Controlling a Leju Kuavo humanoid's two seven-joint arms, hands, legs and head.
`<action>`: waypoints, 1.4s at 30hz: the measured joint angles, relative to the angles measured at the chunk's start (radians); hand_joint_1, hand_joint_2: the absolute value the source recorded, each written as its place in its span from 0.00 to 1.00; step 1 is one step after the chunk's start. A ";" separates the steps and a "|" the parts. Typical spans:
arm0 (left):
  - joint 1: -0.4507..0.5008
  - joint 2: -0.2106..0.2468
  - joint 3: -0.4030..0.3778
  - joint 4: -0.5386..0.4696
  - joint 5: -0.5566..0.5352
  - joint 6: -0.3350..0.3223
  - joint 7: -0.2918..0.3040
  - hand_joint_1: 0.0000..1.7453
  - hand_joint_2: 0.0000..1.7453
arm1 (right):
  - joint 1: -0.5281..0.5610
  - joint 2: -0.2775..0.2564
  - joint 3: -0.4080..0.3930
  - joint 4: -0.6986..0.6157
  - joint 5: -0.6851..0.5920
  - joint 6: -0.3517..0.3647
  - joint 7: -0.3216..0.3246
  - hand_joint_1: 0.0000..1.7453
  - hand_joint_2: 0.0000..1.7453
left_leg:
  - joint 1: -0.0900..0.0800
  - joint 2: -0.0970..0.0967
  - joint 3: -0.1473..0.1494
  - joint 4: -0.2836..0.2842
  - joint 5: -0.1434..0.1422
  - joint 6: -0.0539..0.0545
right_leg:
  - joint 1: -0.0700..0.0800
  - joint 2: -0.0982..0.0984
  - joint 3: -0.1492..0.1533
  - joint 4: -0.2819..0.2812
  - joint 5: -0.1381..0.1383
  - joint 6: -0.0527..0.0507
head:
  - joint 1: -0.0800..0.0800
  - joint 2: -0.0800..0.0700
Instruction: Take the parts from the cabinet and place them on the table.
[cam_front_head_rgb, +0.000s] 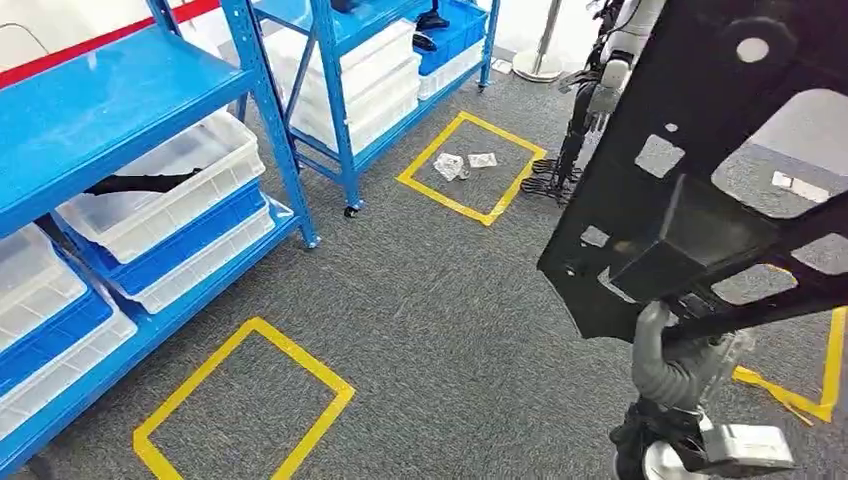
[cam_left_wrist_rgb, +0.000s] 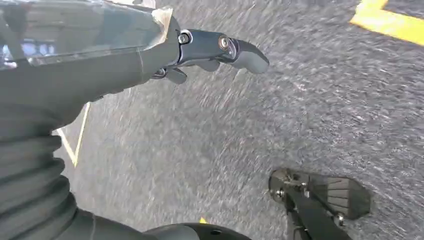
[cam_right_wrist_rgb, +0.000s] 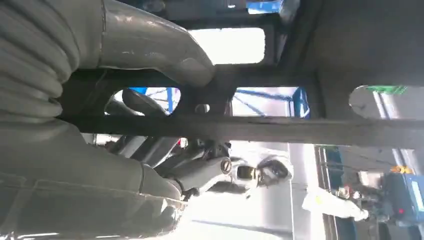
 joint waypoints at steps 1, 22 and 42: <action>0.003 0.001 0.000 0.000 0.001 0.007 0.000 0.00 1.00 | 0.008 0.000 -0.001 0.000 -0.003 0.000 0.000 1.00 1.00 | 0.000 0.015 -0.001 0.000 -0.001 0.000 | 0.000 -0.001 -0.034 0.074 -0.023 0.002 | 0.001 0.000; 0.026 0.037 -0.022 -0.001 -0.008 0.013 -0.015 0.00 1.00 | 0.090 0.013 0.015 -0.009 -0.028 -0.025 0.003 1.00 1.00 | 0.019 -0.111 -0.002 0.028 -0.022 -0.049 | -0.005 0.080 0.127 -0.214 0.085 -0.030 | -0.016 0.000; 0.017 -0.003 -0.021 0.001 -0.010 -0.026 0.011 0.00 1.00 | 0.106 -0.010 0.040 -0.084 0.053 -0.041 0.046 1.00 1.00 | -0.006 0.118 0.021 0.004 -0.025 -0.042 | 0.001 -0.048 0.134 -0.217 0.073 -0.011 | -0.007 0.000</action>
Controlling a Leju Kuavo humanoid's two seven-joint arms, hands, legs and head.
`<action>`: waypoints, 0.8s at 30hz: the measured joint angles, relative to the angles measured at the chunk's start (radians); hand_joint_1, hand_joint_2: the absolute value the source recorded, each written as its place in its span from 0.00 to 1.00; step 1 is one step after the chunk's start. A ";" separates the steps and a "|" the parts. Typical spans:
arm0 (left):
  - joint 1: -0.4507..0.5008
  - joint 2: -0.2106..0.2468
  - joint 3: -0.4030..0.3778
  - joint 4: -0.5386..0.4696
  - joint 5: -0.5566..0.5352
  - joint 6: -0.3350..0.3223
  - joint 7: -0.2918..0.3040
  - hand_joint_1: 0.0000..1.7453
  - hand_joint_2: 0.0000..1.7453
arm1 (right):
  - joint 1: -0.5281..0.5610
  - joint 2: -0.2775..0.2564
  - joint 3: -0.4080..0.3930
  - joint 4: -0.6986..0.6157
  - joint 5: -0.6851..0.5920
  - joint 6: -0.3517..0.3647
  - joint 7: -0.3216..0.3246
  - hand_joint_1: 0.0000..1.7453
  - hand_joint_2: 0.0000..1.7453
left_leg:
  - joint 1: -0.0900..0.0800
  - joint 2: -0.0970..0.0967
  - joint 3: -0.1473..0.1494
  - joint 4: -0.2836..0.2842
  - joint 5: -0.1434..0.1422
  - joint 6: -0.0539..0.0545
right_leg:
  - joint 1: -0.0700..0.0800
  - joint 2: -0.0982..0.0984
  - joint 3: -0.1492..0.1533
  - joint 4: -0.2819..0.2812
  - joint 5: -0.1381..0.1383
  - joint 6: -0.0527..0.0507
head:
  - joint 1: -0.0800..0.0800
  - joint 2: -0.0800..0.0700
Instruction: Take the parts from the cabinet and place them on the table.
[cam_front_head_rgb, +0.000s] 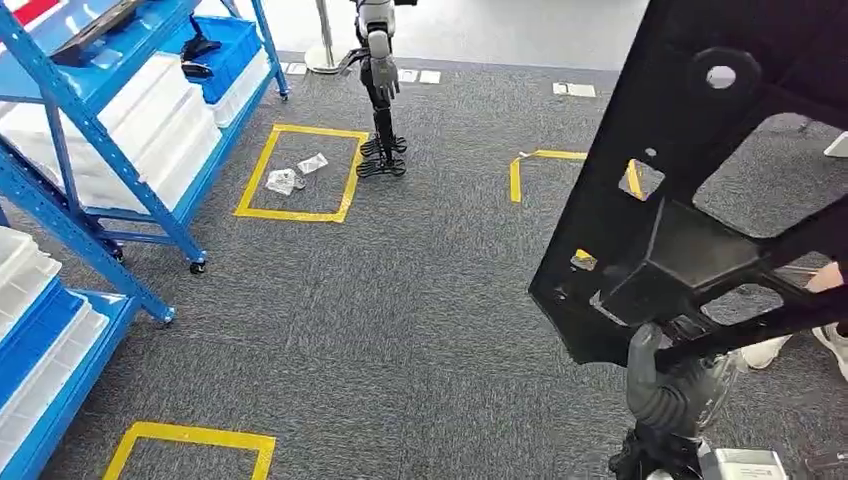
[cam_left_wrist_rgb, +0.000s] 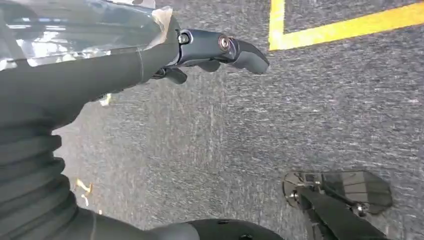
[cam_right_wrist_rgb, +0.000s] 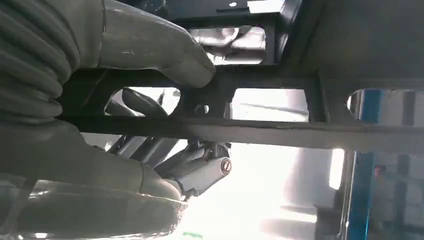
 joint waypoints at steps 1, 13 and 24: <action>-0.002 0.001 0.000 0.000 0.003 0.000 -0.014 0.00 1.00 | 0.006 0.000 0.000 -0.006 0.001 -0.001 0.002 1.00 1.00 | 0.006 -0.048 -0.004 0.017 -0.017 -0.006 | -0.011 0.012 0.000 -0.002 0.001 -0.005 | -0.005 0.000; -0.014 0.026 0.154 -0.001 0.240 0.035 -0.134 0.00 1.00 | -0.061 -0.007 0.000 0.044 -0.064 0.014 -0.035 1.00 1.00 | 0.012 -0.210 -0.036 0.026 0.012 0.001 | -0.002 0.150 -0.016 0.011 0.008 -0.006 | -0.010 0.000; -0.011 0.046 0.131 -0.001 0.079 0.058 0.037 0.00 1.00 | -0.015 0.006 -0.006 0.057 -0.097 0.004 -0.048 1.00 1.00 | 0.003 -0.066 -0.027 0.006 0.022 0.041 | -0.003 0.033 -0.106 0.170 -0.038 0.038 | 0.003 0.000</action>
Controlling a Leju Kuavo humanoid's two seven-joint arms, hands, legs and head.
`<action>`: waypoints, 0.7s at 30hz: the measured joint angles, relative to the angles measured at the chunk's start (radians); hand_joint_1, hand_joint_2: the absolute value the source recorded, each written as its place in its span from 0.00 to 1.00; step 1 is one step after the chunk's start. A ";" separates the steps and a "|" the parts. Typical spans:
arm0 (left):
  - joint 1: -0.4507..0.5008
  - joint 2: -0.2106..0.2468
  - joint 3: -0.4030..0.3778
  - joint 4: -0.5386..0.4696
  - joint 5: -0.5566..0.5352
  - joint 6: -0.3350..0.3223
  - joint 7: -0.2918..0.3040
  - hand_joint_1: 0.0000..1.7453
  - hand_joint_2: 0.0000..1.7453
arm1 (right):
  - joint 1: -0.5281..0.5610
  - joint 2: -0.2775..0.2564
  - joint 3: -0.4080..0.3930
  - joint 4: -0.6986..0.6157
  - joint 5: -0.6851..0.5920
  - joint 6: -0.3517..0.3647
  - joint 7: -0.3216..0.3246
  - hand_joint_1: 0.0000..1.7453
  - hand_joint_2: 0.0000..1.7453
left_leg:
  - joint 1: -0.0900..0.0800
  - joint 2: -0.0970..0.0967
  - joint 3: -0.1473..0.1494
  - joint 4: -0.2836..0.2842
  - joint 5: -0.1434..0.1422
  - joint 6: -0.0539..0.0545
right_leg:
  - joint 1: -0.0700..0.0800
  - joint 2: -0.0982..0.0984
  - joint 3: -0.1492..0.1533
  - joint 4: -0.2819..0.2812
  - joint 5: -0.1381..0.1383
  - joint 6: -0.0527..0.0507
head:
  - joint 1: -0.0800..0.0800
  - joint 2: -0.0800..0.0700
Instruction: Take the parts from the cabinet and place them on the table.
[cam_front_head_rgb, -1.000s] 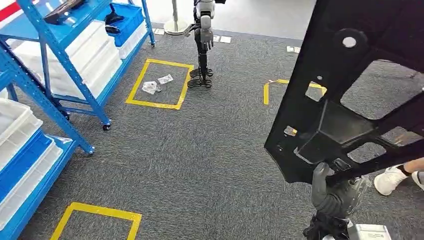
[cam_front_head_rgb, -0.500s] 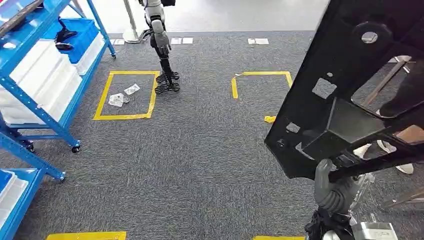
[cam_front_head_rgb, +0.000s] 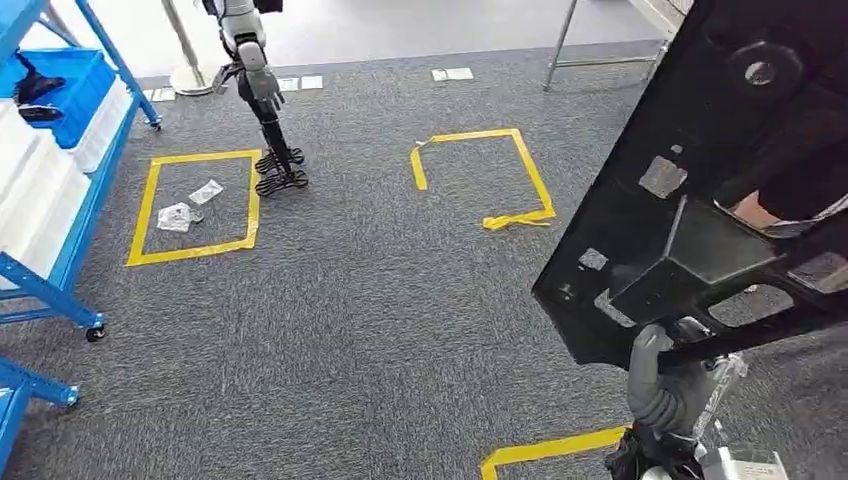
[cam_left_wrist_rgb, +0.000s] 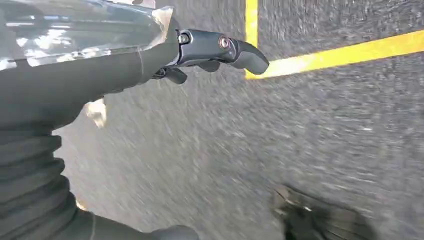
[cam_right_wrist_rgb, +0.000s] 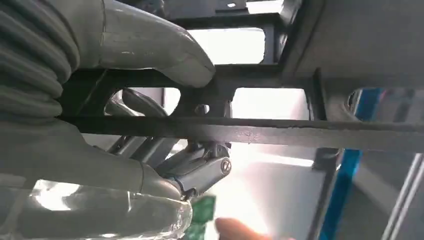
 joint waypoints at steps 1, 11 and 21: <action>0.000 0.003 -0.009 0.000 -0.013 -0.003 0.022 0.00 1.00 | 0.002 0.003 0.000 0.000 -0.003 0.003 -0.001 1.00 1.00 | 0.000 0.011 0.003 0.000 -0.003 -0.004 | 0.001 -0.024 0.055 -0.097 0.028 0.005 | 0.000 0.000; 0.002 0.010 -0.044 0.000 -0.016 -0.005 0.039 0.00 1.00 | 0.012 0.029 0.010 0.010 0.003 0.005 -0.008 1.00 1.00 | 0.000 -0.057 -0.082 0.227 -0.151 -0.044 | 0.003 0.014 0.099 -0.176 0.047 -0.072 | -0.013 0.000; 0.001 0.006 -0.060 0.000 -0.023 -0.029 -0.060 0.00 1.00 | 0.000 0.026 0.010 0.003 0.019 -0.005 -0.006 1.00 1.00 | 0.003 -0.121 0.002 0.017 -0.013 -0.030 | 0.001 0.139 0.085 -0.171 0.058 -0.034 | -0.011 0.000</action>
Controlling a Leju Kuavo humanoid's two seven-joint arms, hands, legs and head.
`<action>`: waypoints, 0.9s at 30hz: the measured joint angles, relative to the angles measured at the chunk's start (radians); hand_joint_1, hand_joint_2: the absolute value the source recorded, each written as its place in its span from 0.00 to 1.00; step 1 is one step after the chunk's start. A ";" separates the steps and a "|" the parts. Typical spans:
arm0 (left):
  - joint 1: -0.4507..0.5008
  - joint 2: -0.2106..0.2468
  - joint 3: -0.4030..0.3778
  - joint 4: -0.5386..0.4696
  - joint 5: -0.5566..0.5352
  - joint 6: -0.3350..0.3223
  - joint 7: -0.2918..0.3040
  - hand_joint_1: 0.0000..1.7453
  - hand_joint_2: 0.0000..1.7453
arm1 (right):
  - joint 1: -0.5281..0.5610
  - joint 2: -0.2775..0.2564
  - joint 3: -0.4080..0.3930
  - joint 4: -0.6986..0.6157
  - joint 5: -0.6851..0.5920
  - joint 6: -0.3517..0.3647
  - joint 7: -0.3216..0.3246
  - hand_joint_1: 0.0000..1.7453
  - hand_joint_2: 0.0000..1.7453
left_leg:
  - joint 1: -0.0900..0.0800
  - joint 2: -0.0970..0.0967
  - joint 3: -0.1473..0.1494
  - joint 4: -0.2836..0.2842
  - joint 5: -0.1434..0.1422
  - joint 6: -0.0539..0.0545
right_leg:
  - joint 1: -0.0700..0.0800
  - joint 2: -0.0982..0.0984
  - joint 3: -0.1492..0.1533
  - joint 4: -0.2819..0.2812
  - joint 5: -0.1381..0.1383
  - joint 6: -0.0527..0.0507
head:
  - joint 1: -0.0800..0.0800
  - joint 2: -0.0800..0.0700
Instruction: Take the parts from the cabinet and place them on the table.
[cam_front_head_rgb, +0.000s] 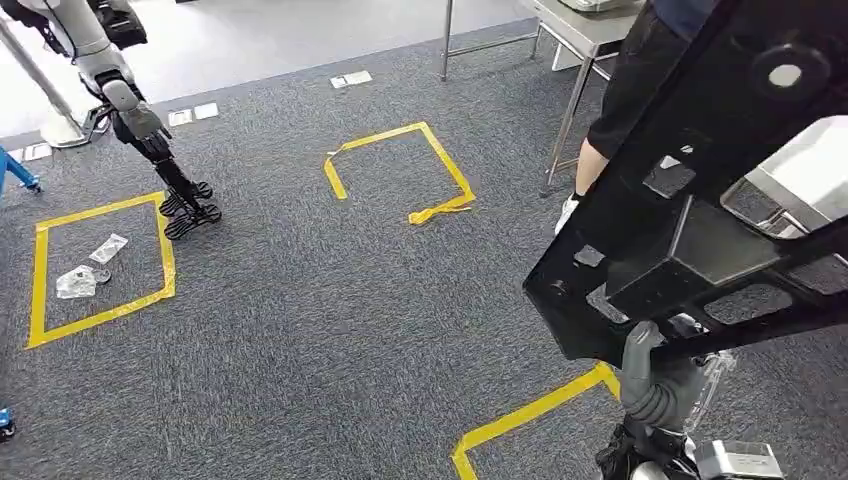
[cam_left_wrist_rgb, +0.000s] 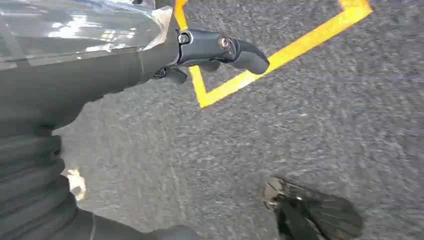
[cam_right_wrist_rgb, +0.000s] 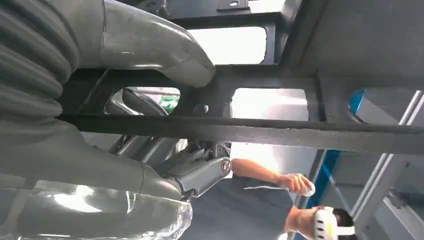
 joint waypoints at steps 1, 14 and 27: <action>-0.001 -0.001 -0.002 0.000 -0.004 -0.002 0.012 0.00 1.00 | 0.005 -0.003 0.000 -0.008 0.005 -0.005 0.001 1.00 1.00 | 0.005 0.014 0.003 -0.010 0.008 0.012 | 0.006 0.005 -0.013 0.002 0.001 0.007 | 0.001 0.000; -0.004 -0.018 0.000 0.000 0.017 -0.002 0.021 0.00 1.00 | 0.015 -0.031 -0.003 -0.045 0.014 -0.014 0.003 1.00 1.00 | -0.016 0.169 0.028 -0.016 -0.016 0.005 | 0.015 -0.190 0.005 0.010 -0.017 0.008 | 0.005 0.000; -0.004 -0.027 0.005 0.001 0.040 0.015 0.032 0.00 1.00 | 0.018 -0.038 -0.007 -0.062 0.017 -0.025 0.003 1.00 1.00 | 0.015 -0.035 -0.020 0.025 0.005 -0.013 | 0.002 -0.032 0.018 0.007 -0.018 -0.025 | -0.007 0.000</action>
